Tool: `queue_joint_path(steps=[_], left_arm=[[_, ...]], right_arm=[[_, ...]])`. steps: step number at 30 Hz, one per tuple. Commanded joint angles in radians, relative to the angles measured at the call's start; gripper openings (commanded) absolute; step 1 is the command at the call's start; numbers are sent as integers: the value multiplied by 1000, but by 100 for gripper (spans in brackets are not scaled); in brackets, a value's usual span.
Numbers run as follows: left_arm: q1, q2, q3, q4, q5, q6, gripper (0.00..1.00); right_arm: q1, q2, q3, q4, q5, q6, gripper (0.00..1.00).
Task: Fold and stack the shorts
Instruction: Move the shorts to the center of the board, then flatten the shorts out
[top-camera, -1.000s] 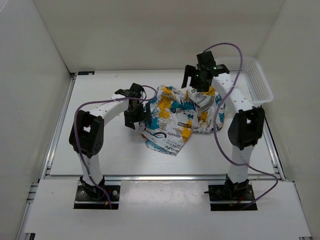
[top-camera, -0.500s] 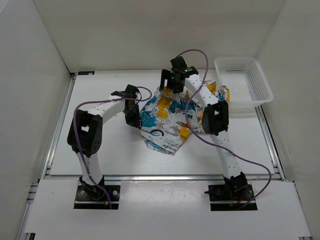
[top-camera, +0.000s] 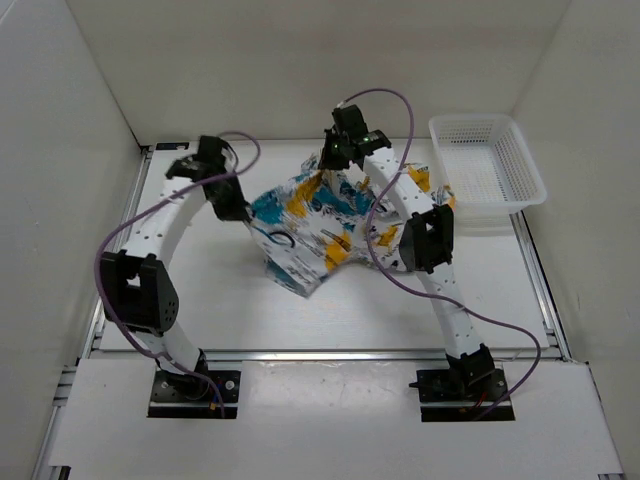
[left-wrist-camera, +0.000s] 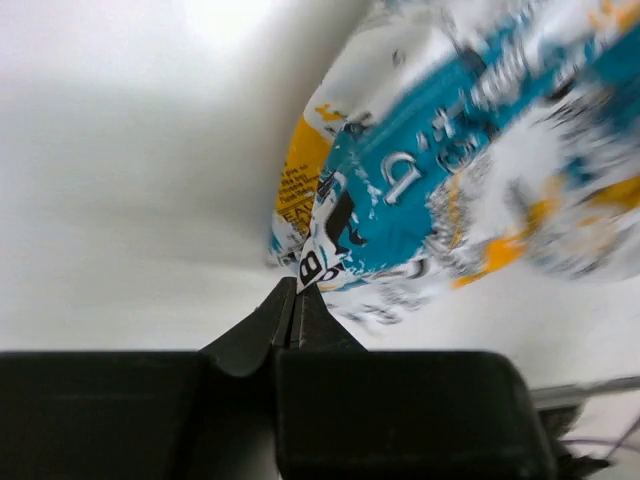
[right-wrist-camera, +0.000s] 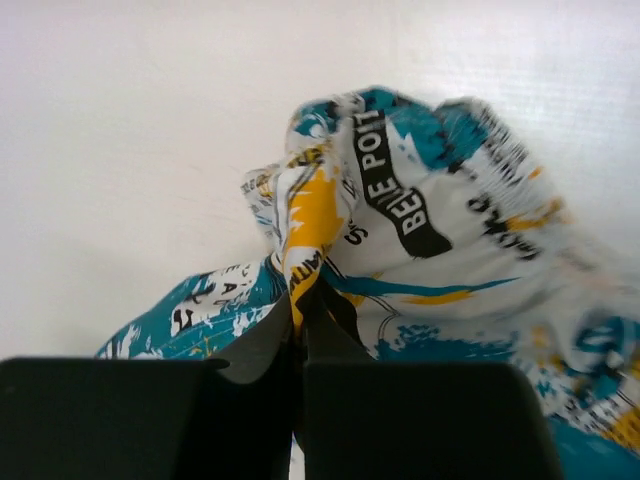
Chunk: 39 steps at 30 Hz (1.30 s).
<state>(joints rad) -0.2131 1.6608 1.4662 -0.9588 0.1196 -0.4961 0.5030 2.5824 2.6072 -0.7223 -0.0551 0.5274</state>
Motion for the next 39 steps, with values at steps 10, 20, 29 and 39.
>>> queue_joint_path(steps=[10,20,29,39], left_arm=[[297,-53,792,-163,81,36,10],[271,-430,-19,-32,167,47,10],[258,-536,-121,-107,19,59,73],[258,-538,-404,-71,53,-87,60]], right_arm=[[-32,-611,-165,317,-106,-67,0],[-12,-1190,-1226,348,194,-15,56],[-58,-1449,-1495,182,337,19,79],[-58,-1112,-1395,239,-199,51,41]])
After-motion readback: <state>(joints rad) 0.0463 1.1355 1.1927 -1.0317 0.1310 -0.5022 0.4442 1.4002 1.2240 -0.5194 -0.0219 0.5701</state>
